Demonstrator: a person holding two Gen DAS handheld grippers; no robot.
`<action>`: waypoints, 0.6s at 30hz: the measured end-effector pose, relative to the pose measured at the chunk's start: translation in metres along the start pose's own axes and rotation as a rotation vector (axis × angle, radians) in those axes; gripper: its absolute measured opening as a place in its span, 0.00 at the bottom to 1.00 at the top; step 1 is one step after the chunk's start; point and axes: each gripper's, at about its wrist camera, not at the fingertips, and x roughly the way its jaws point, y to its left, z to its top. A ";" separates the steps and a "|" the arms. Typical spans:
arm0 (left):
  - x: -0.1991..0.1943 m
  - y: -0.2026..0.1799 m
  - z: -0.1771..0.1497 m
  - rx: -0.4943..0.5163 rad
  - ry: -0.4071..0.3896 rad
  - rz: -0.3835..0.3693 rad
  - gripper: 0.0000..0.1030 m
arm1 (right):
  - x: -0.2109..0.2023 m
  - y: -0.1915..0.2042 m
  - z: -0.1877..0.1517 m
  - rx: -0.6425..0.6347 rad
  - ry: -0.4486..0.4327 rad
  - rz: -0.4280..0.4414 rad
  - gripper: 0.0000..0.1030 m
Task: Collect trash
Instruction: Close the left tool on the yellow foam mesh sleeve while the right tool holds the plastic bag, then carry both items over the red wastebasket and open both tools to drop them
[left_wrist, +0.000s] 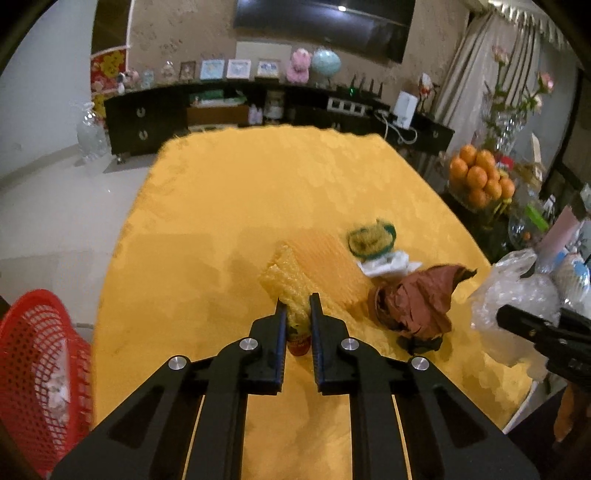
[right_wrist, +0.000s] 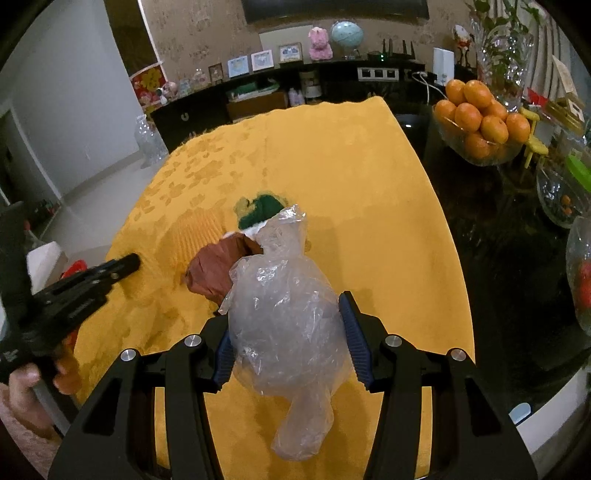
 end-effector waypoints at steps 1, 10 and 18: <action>-0.005 0.001 0.001 -0.001 -0.012 0.004 0.11 | -0.001 0.001 0.001 0.000 -0.005 0.000 0.48; -0.047 0.017 0.014 -0.011 -0.104 0.061 0.11 | -0.006 0.008 0.010 0.001 -0.036 -0.006 0.48; -0.074 0.042 0.021 -0.033 -0.156 0.169 0.11 | -0.012 0.026 0.032 -0.013 -0.088 0.008 0.48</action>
